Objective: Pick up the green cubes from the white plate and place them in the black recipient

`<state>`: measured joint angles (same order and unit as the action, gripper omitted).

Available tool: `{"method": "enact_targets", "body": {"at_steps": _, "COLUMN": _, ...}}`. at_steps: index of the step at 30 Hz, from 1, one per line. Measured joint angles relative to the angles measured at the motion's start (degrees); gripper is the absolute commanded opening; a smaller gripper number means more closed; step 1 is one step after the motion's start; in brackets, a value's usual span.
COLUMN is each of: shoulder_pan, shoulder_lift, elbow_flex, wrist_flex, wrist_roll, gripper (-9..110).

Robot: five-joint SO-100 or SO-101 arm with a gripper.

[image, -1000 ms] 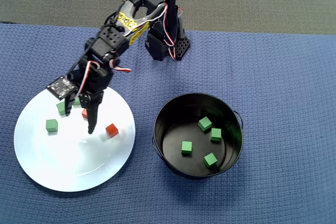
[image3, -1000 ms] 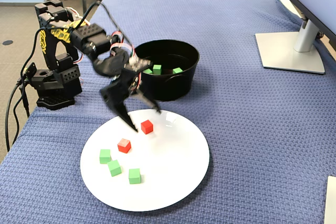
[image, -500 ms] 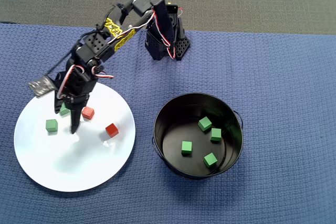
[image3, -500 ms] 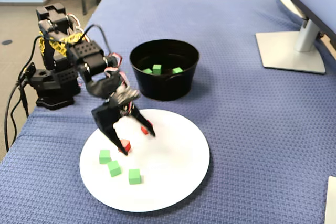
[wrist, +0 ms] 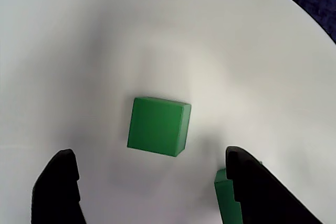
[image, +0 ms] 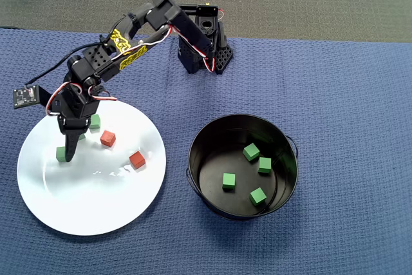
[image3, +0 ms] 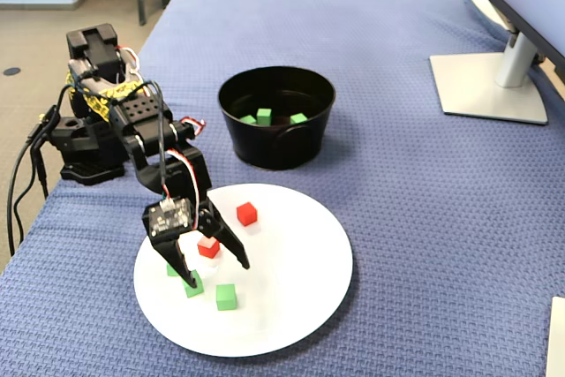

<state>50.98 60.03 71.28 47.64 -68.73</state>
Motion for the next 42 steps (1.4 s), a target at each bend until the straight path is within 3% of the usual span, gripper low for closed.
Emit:
{"method": "enact_targets", "body": {"at_steps": 19, "shoulder_pan": 0.2, "shoulder_lift": -9.3, "elbow_flex": -10.2, "wrist_flex": -2.5, "wrist_roll": 0.4, "gripper": 26}}
{"method": "enact_targets", "body": {"at_steps": 42, "shoulder_pan": 0.2, "shoulder_lift": -9.5, "elbow_flex": -7.3, "wrist_flex": -4.1, "wrist_roll": -0.5, "gripper": 22}}
